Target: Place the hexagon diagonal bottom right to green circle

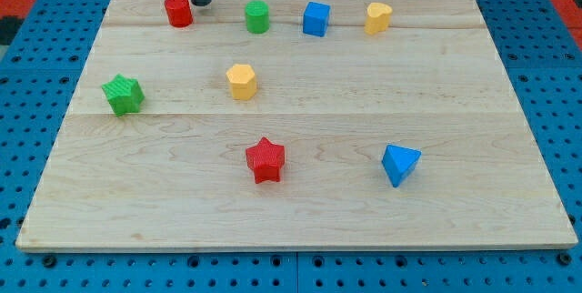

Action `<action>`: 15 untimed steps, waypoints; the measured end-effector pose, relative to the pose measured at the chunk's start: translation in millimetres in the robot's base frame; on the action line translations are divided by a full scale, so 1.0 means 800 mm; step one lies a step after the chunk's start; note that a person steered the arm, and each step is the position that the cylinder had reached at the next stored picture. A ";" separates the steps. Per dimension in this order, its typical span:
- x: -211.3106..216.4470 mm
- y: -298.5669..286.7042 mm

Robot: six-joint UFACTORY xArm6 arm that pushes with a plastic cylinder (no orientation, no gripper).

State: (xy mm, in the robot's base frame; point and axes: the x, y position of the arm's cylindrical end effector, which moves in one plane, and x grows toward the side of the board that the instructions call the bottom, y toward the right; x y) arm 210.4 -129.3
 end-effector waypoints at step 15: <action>0.174 0.152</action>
State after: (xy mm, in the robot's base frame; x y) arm 349.7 -8.1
